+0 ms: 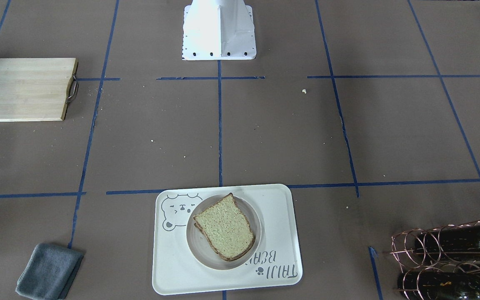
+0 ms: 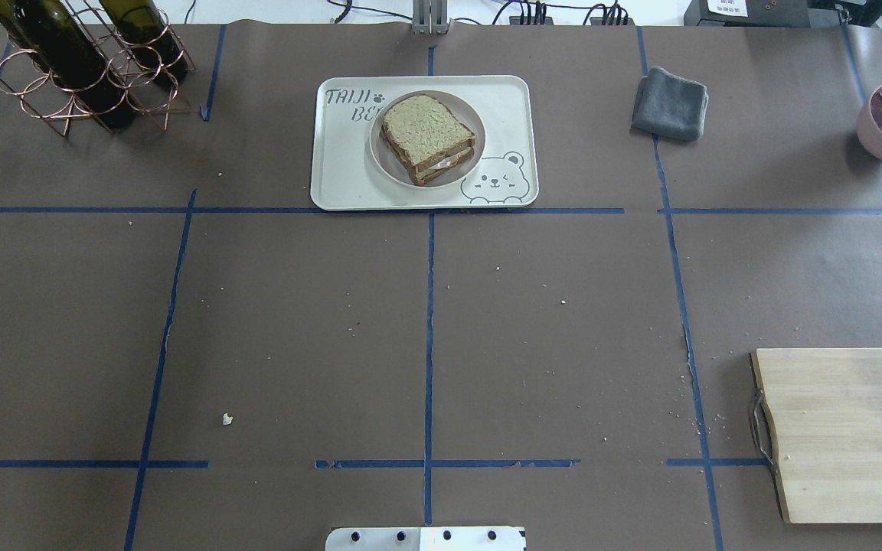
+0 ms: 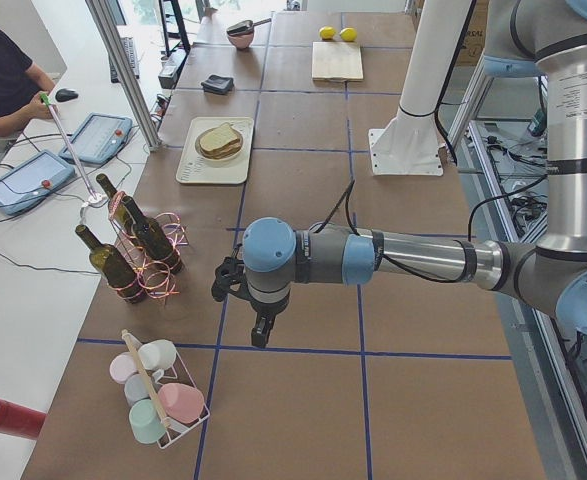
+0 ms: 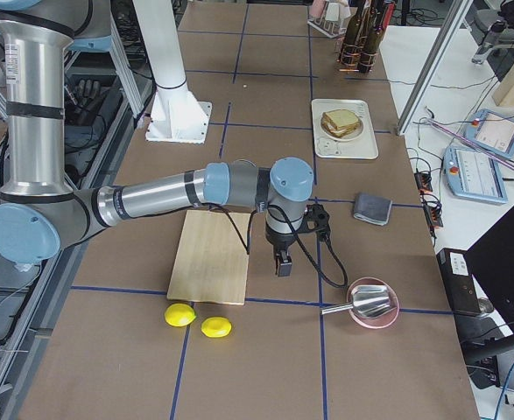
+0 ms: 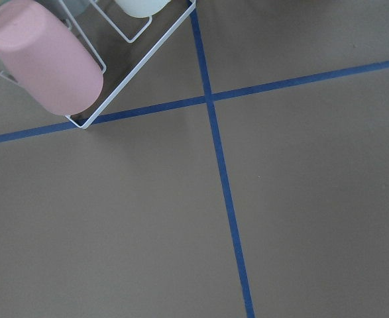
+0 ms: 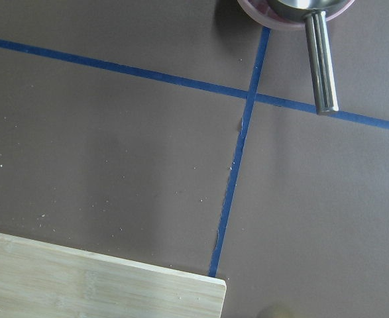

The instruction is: Make sandwich and place on tray

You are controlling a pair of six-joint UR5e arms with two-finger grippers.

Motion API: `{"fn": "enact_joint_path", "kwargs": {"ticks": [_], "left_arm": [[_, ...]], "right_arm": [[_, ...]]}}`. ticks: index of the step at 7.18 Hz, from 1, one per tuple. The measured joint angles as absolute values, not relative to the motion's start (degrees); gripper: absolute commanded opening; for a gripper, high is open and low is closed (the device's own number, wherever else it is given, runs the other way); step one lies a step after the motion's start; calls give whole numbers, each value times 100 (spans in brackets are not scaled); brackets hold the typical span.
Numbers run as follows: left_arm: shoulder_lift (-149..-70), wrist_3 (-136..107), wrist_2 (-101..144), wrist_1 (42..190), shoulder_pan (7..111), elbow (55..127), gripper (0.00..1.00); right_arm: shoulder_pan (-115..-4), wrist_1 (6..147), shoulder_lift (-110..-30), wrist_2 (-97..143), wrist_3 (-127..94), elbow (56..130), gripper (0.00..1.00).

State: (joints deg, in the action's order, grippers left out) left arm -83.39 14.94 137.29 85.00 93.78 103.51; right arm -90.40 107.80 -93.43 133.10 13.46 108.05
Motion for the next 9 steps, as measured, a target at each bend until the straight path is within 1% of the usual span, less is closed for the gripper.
{"fn": "enact_joint_path", "kwargs": {"ticks": [6, 9], "left_arm": [[-8351, 1483, 13657, 8469, 9299, 10195, 100], [-8334, 1481, 13533, 8503, 9299, 10148, 100]], "right_arm": [[-8902, 10772, -9337, 13340, 1367, 10482, 100], [-8838, 10402, -9345, 13355, 1392, 10257, 100]]}}
